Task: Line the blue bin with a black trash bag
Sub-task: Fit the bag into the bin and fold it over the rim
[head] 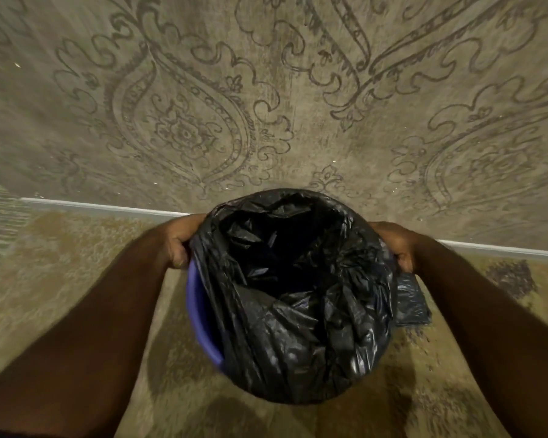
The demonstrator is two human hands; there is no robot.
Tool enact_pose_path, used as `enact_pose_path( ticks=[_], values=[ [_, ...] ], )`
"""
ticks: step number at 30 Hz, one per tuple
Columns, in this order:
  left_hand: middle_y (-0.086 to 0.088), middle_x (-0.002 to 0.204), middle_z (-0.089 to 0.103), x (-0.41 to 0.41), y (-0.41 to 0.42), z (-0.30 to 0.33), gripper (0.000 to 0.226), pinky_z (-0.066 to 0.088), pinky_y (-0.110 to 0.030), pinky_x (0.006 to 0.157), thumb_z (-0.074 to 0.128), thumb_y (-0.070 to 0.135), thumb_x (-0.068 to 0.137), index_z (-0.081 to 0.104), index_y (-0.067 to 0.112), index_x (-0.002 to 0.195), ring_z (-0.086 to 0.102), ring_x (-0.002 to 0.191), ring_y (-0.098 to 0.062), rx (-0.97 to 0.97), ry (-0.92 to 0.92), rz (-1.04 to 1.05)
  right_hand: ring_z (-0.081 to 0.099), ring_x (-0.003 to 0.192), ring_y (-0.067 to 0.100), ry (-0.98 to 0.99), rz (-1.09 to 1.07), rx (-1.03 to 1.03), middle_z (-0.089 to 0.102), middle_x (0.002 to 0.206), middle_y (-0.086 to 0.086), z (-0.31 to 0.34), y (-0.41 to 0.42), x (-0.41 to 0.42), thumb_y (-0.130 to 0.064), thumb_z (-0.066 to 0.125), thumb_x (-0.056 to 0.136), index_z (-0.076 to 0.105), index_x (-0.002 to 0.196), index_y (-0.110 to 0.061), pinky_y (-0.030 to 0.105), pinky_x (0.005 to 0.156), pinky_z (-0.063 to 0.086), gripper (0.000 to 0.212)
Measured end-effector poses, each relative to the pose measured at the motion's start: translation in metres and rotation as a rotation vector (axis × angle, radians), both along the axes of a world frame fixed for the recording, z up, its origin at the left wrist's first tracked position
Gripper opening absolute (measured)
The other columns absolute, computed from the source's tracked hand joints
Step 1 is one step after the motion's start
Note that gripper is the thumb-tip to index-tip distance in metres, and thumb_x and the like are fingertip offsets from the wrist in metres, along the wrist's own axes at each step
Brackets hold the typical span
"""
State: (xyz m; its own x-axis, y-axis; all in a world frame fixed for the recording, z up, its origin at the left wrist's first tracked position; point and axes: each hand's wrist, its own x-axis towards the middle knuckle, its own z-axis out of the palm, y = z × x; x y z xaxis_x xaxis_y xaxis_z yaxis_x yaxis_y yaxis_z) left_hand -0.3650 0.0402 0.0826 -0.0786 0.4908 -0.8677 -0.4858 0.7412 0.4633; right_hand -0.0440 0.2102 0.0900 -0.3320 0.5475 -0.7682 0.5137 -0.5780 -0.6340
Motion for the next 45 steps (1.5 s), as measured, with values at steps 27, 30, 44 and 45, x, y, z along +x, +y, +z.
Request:
enact_pose_path(
  ticks=[27,30,44,45],
  values=[
    [-0.003,0.092,0.077,0.052,-0.148,0.029,0.047,0.059,-0.034,0.076,0.047,0.056,0.088,0.067,0.015,0.100,0.074,0.082,-0.014,0.382,-0.102,0.478,0.063,0.096,0.026,0.275,-0.753,-0.033,0.065,0.123,0.017,0.006,-0.165,0.059,-0.013,0.050,0.101,0.048,0.140,-0.010,0.035,0.074,0.049,0.039],
    [-0.011,0.110,0.074,0.079,-0.167,0.014,0.034,0.061,-0.036,0.079,0.053,0.032,0.096,0.066,0.009,0.117,0.073,0.094,-0.019,0.347,-0.118,0.478,0.070,0.092,0.024,0.323,-0.829,-0.094,0.074,0.107,0.013,0.002,-0.171,0.063,-0.006,0.048,0.101,0.048,0.137,-0.014,0.033,0.073,0.060,0.037],
    [-0.007,0.107,0.062,0.097,-0.130,0.000,0.021,0.050,-0.028,0.067,0.053,0.026,0.097,0.054,0.017,0.116,0.061,0.086,-0.017,0.239,0.459,0.751,0.065,0.108,0.025,0.172,-0.872,-0.013,0.071,0.115,0.007,0.018,-0.181,0.033,-0.051,0.039,0.101,0.065,0.116,-0.014,0.042,0.093,0.053,0.048],
    [-0.006,0.107,0.067,0.094,-0.131,0.004,0.029,0.053,-0.028,0.065,0.048,0.037,0.099,0.057,0.015,0.116,0.066,0.086,-0.018,0.265,0.373,0.777,0.064,0.109,0.026,0.227,-0.860,-0.057,0.071,0.116,0.009,0.023,-0.181,0.037,-0.062,0.036,0.096,0.066,0.114,-0.015,0.044,0.097,0.050,0.059]
  ],
)
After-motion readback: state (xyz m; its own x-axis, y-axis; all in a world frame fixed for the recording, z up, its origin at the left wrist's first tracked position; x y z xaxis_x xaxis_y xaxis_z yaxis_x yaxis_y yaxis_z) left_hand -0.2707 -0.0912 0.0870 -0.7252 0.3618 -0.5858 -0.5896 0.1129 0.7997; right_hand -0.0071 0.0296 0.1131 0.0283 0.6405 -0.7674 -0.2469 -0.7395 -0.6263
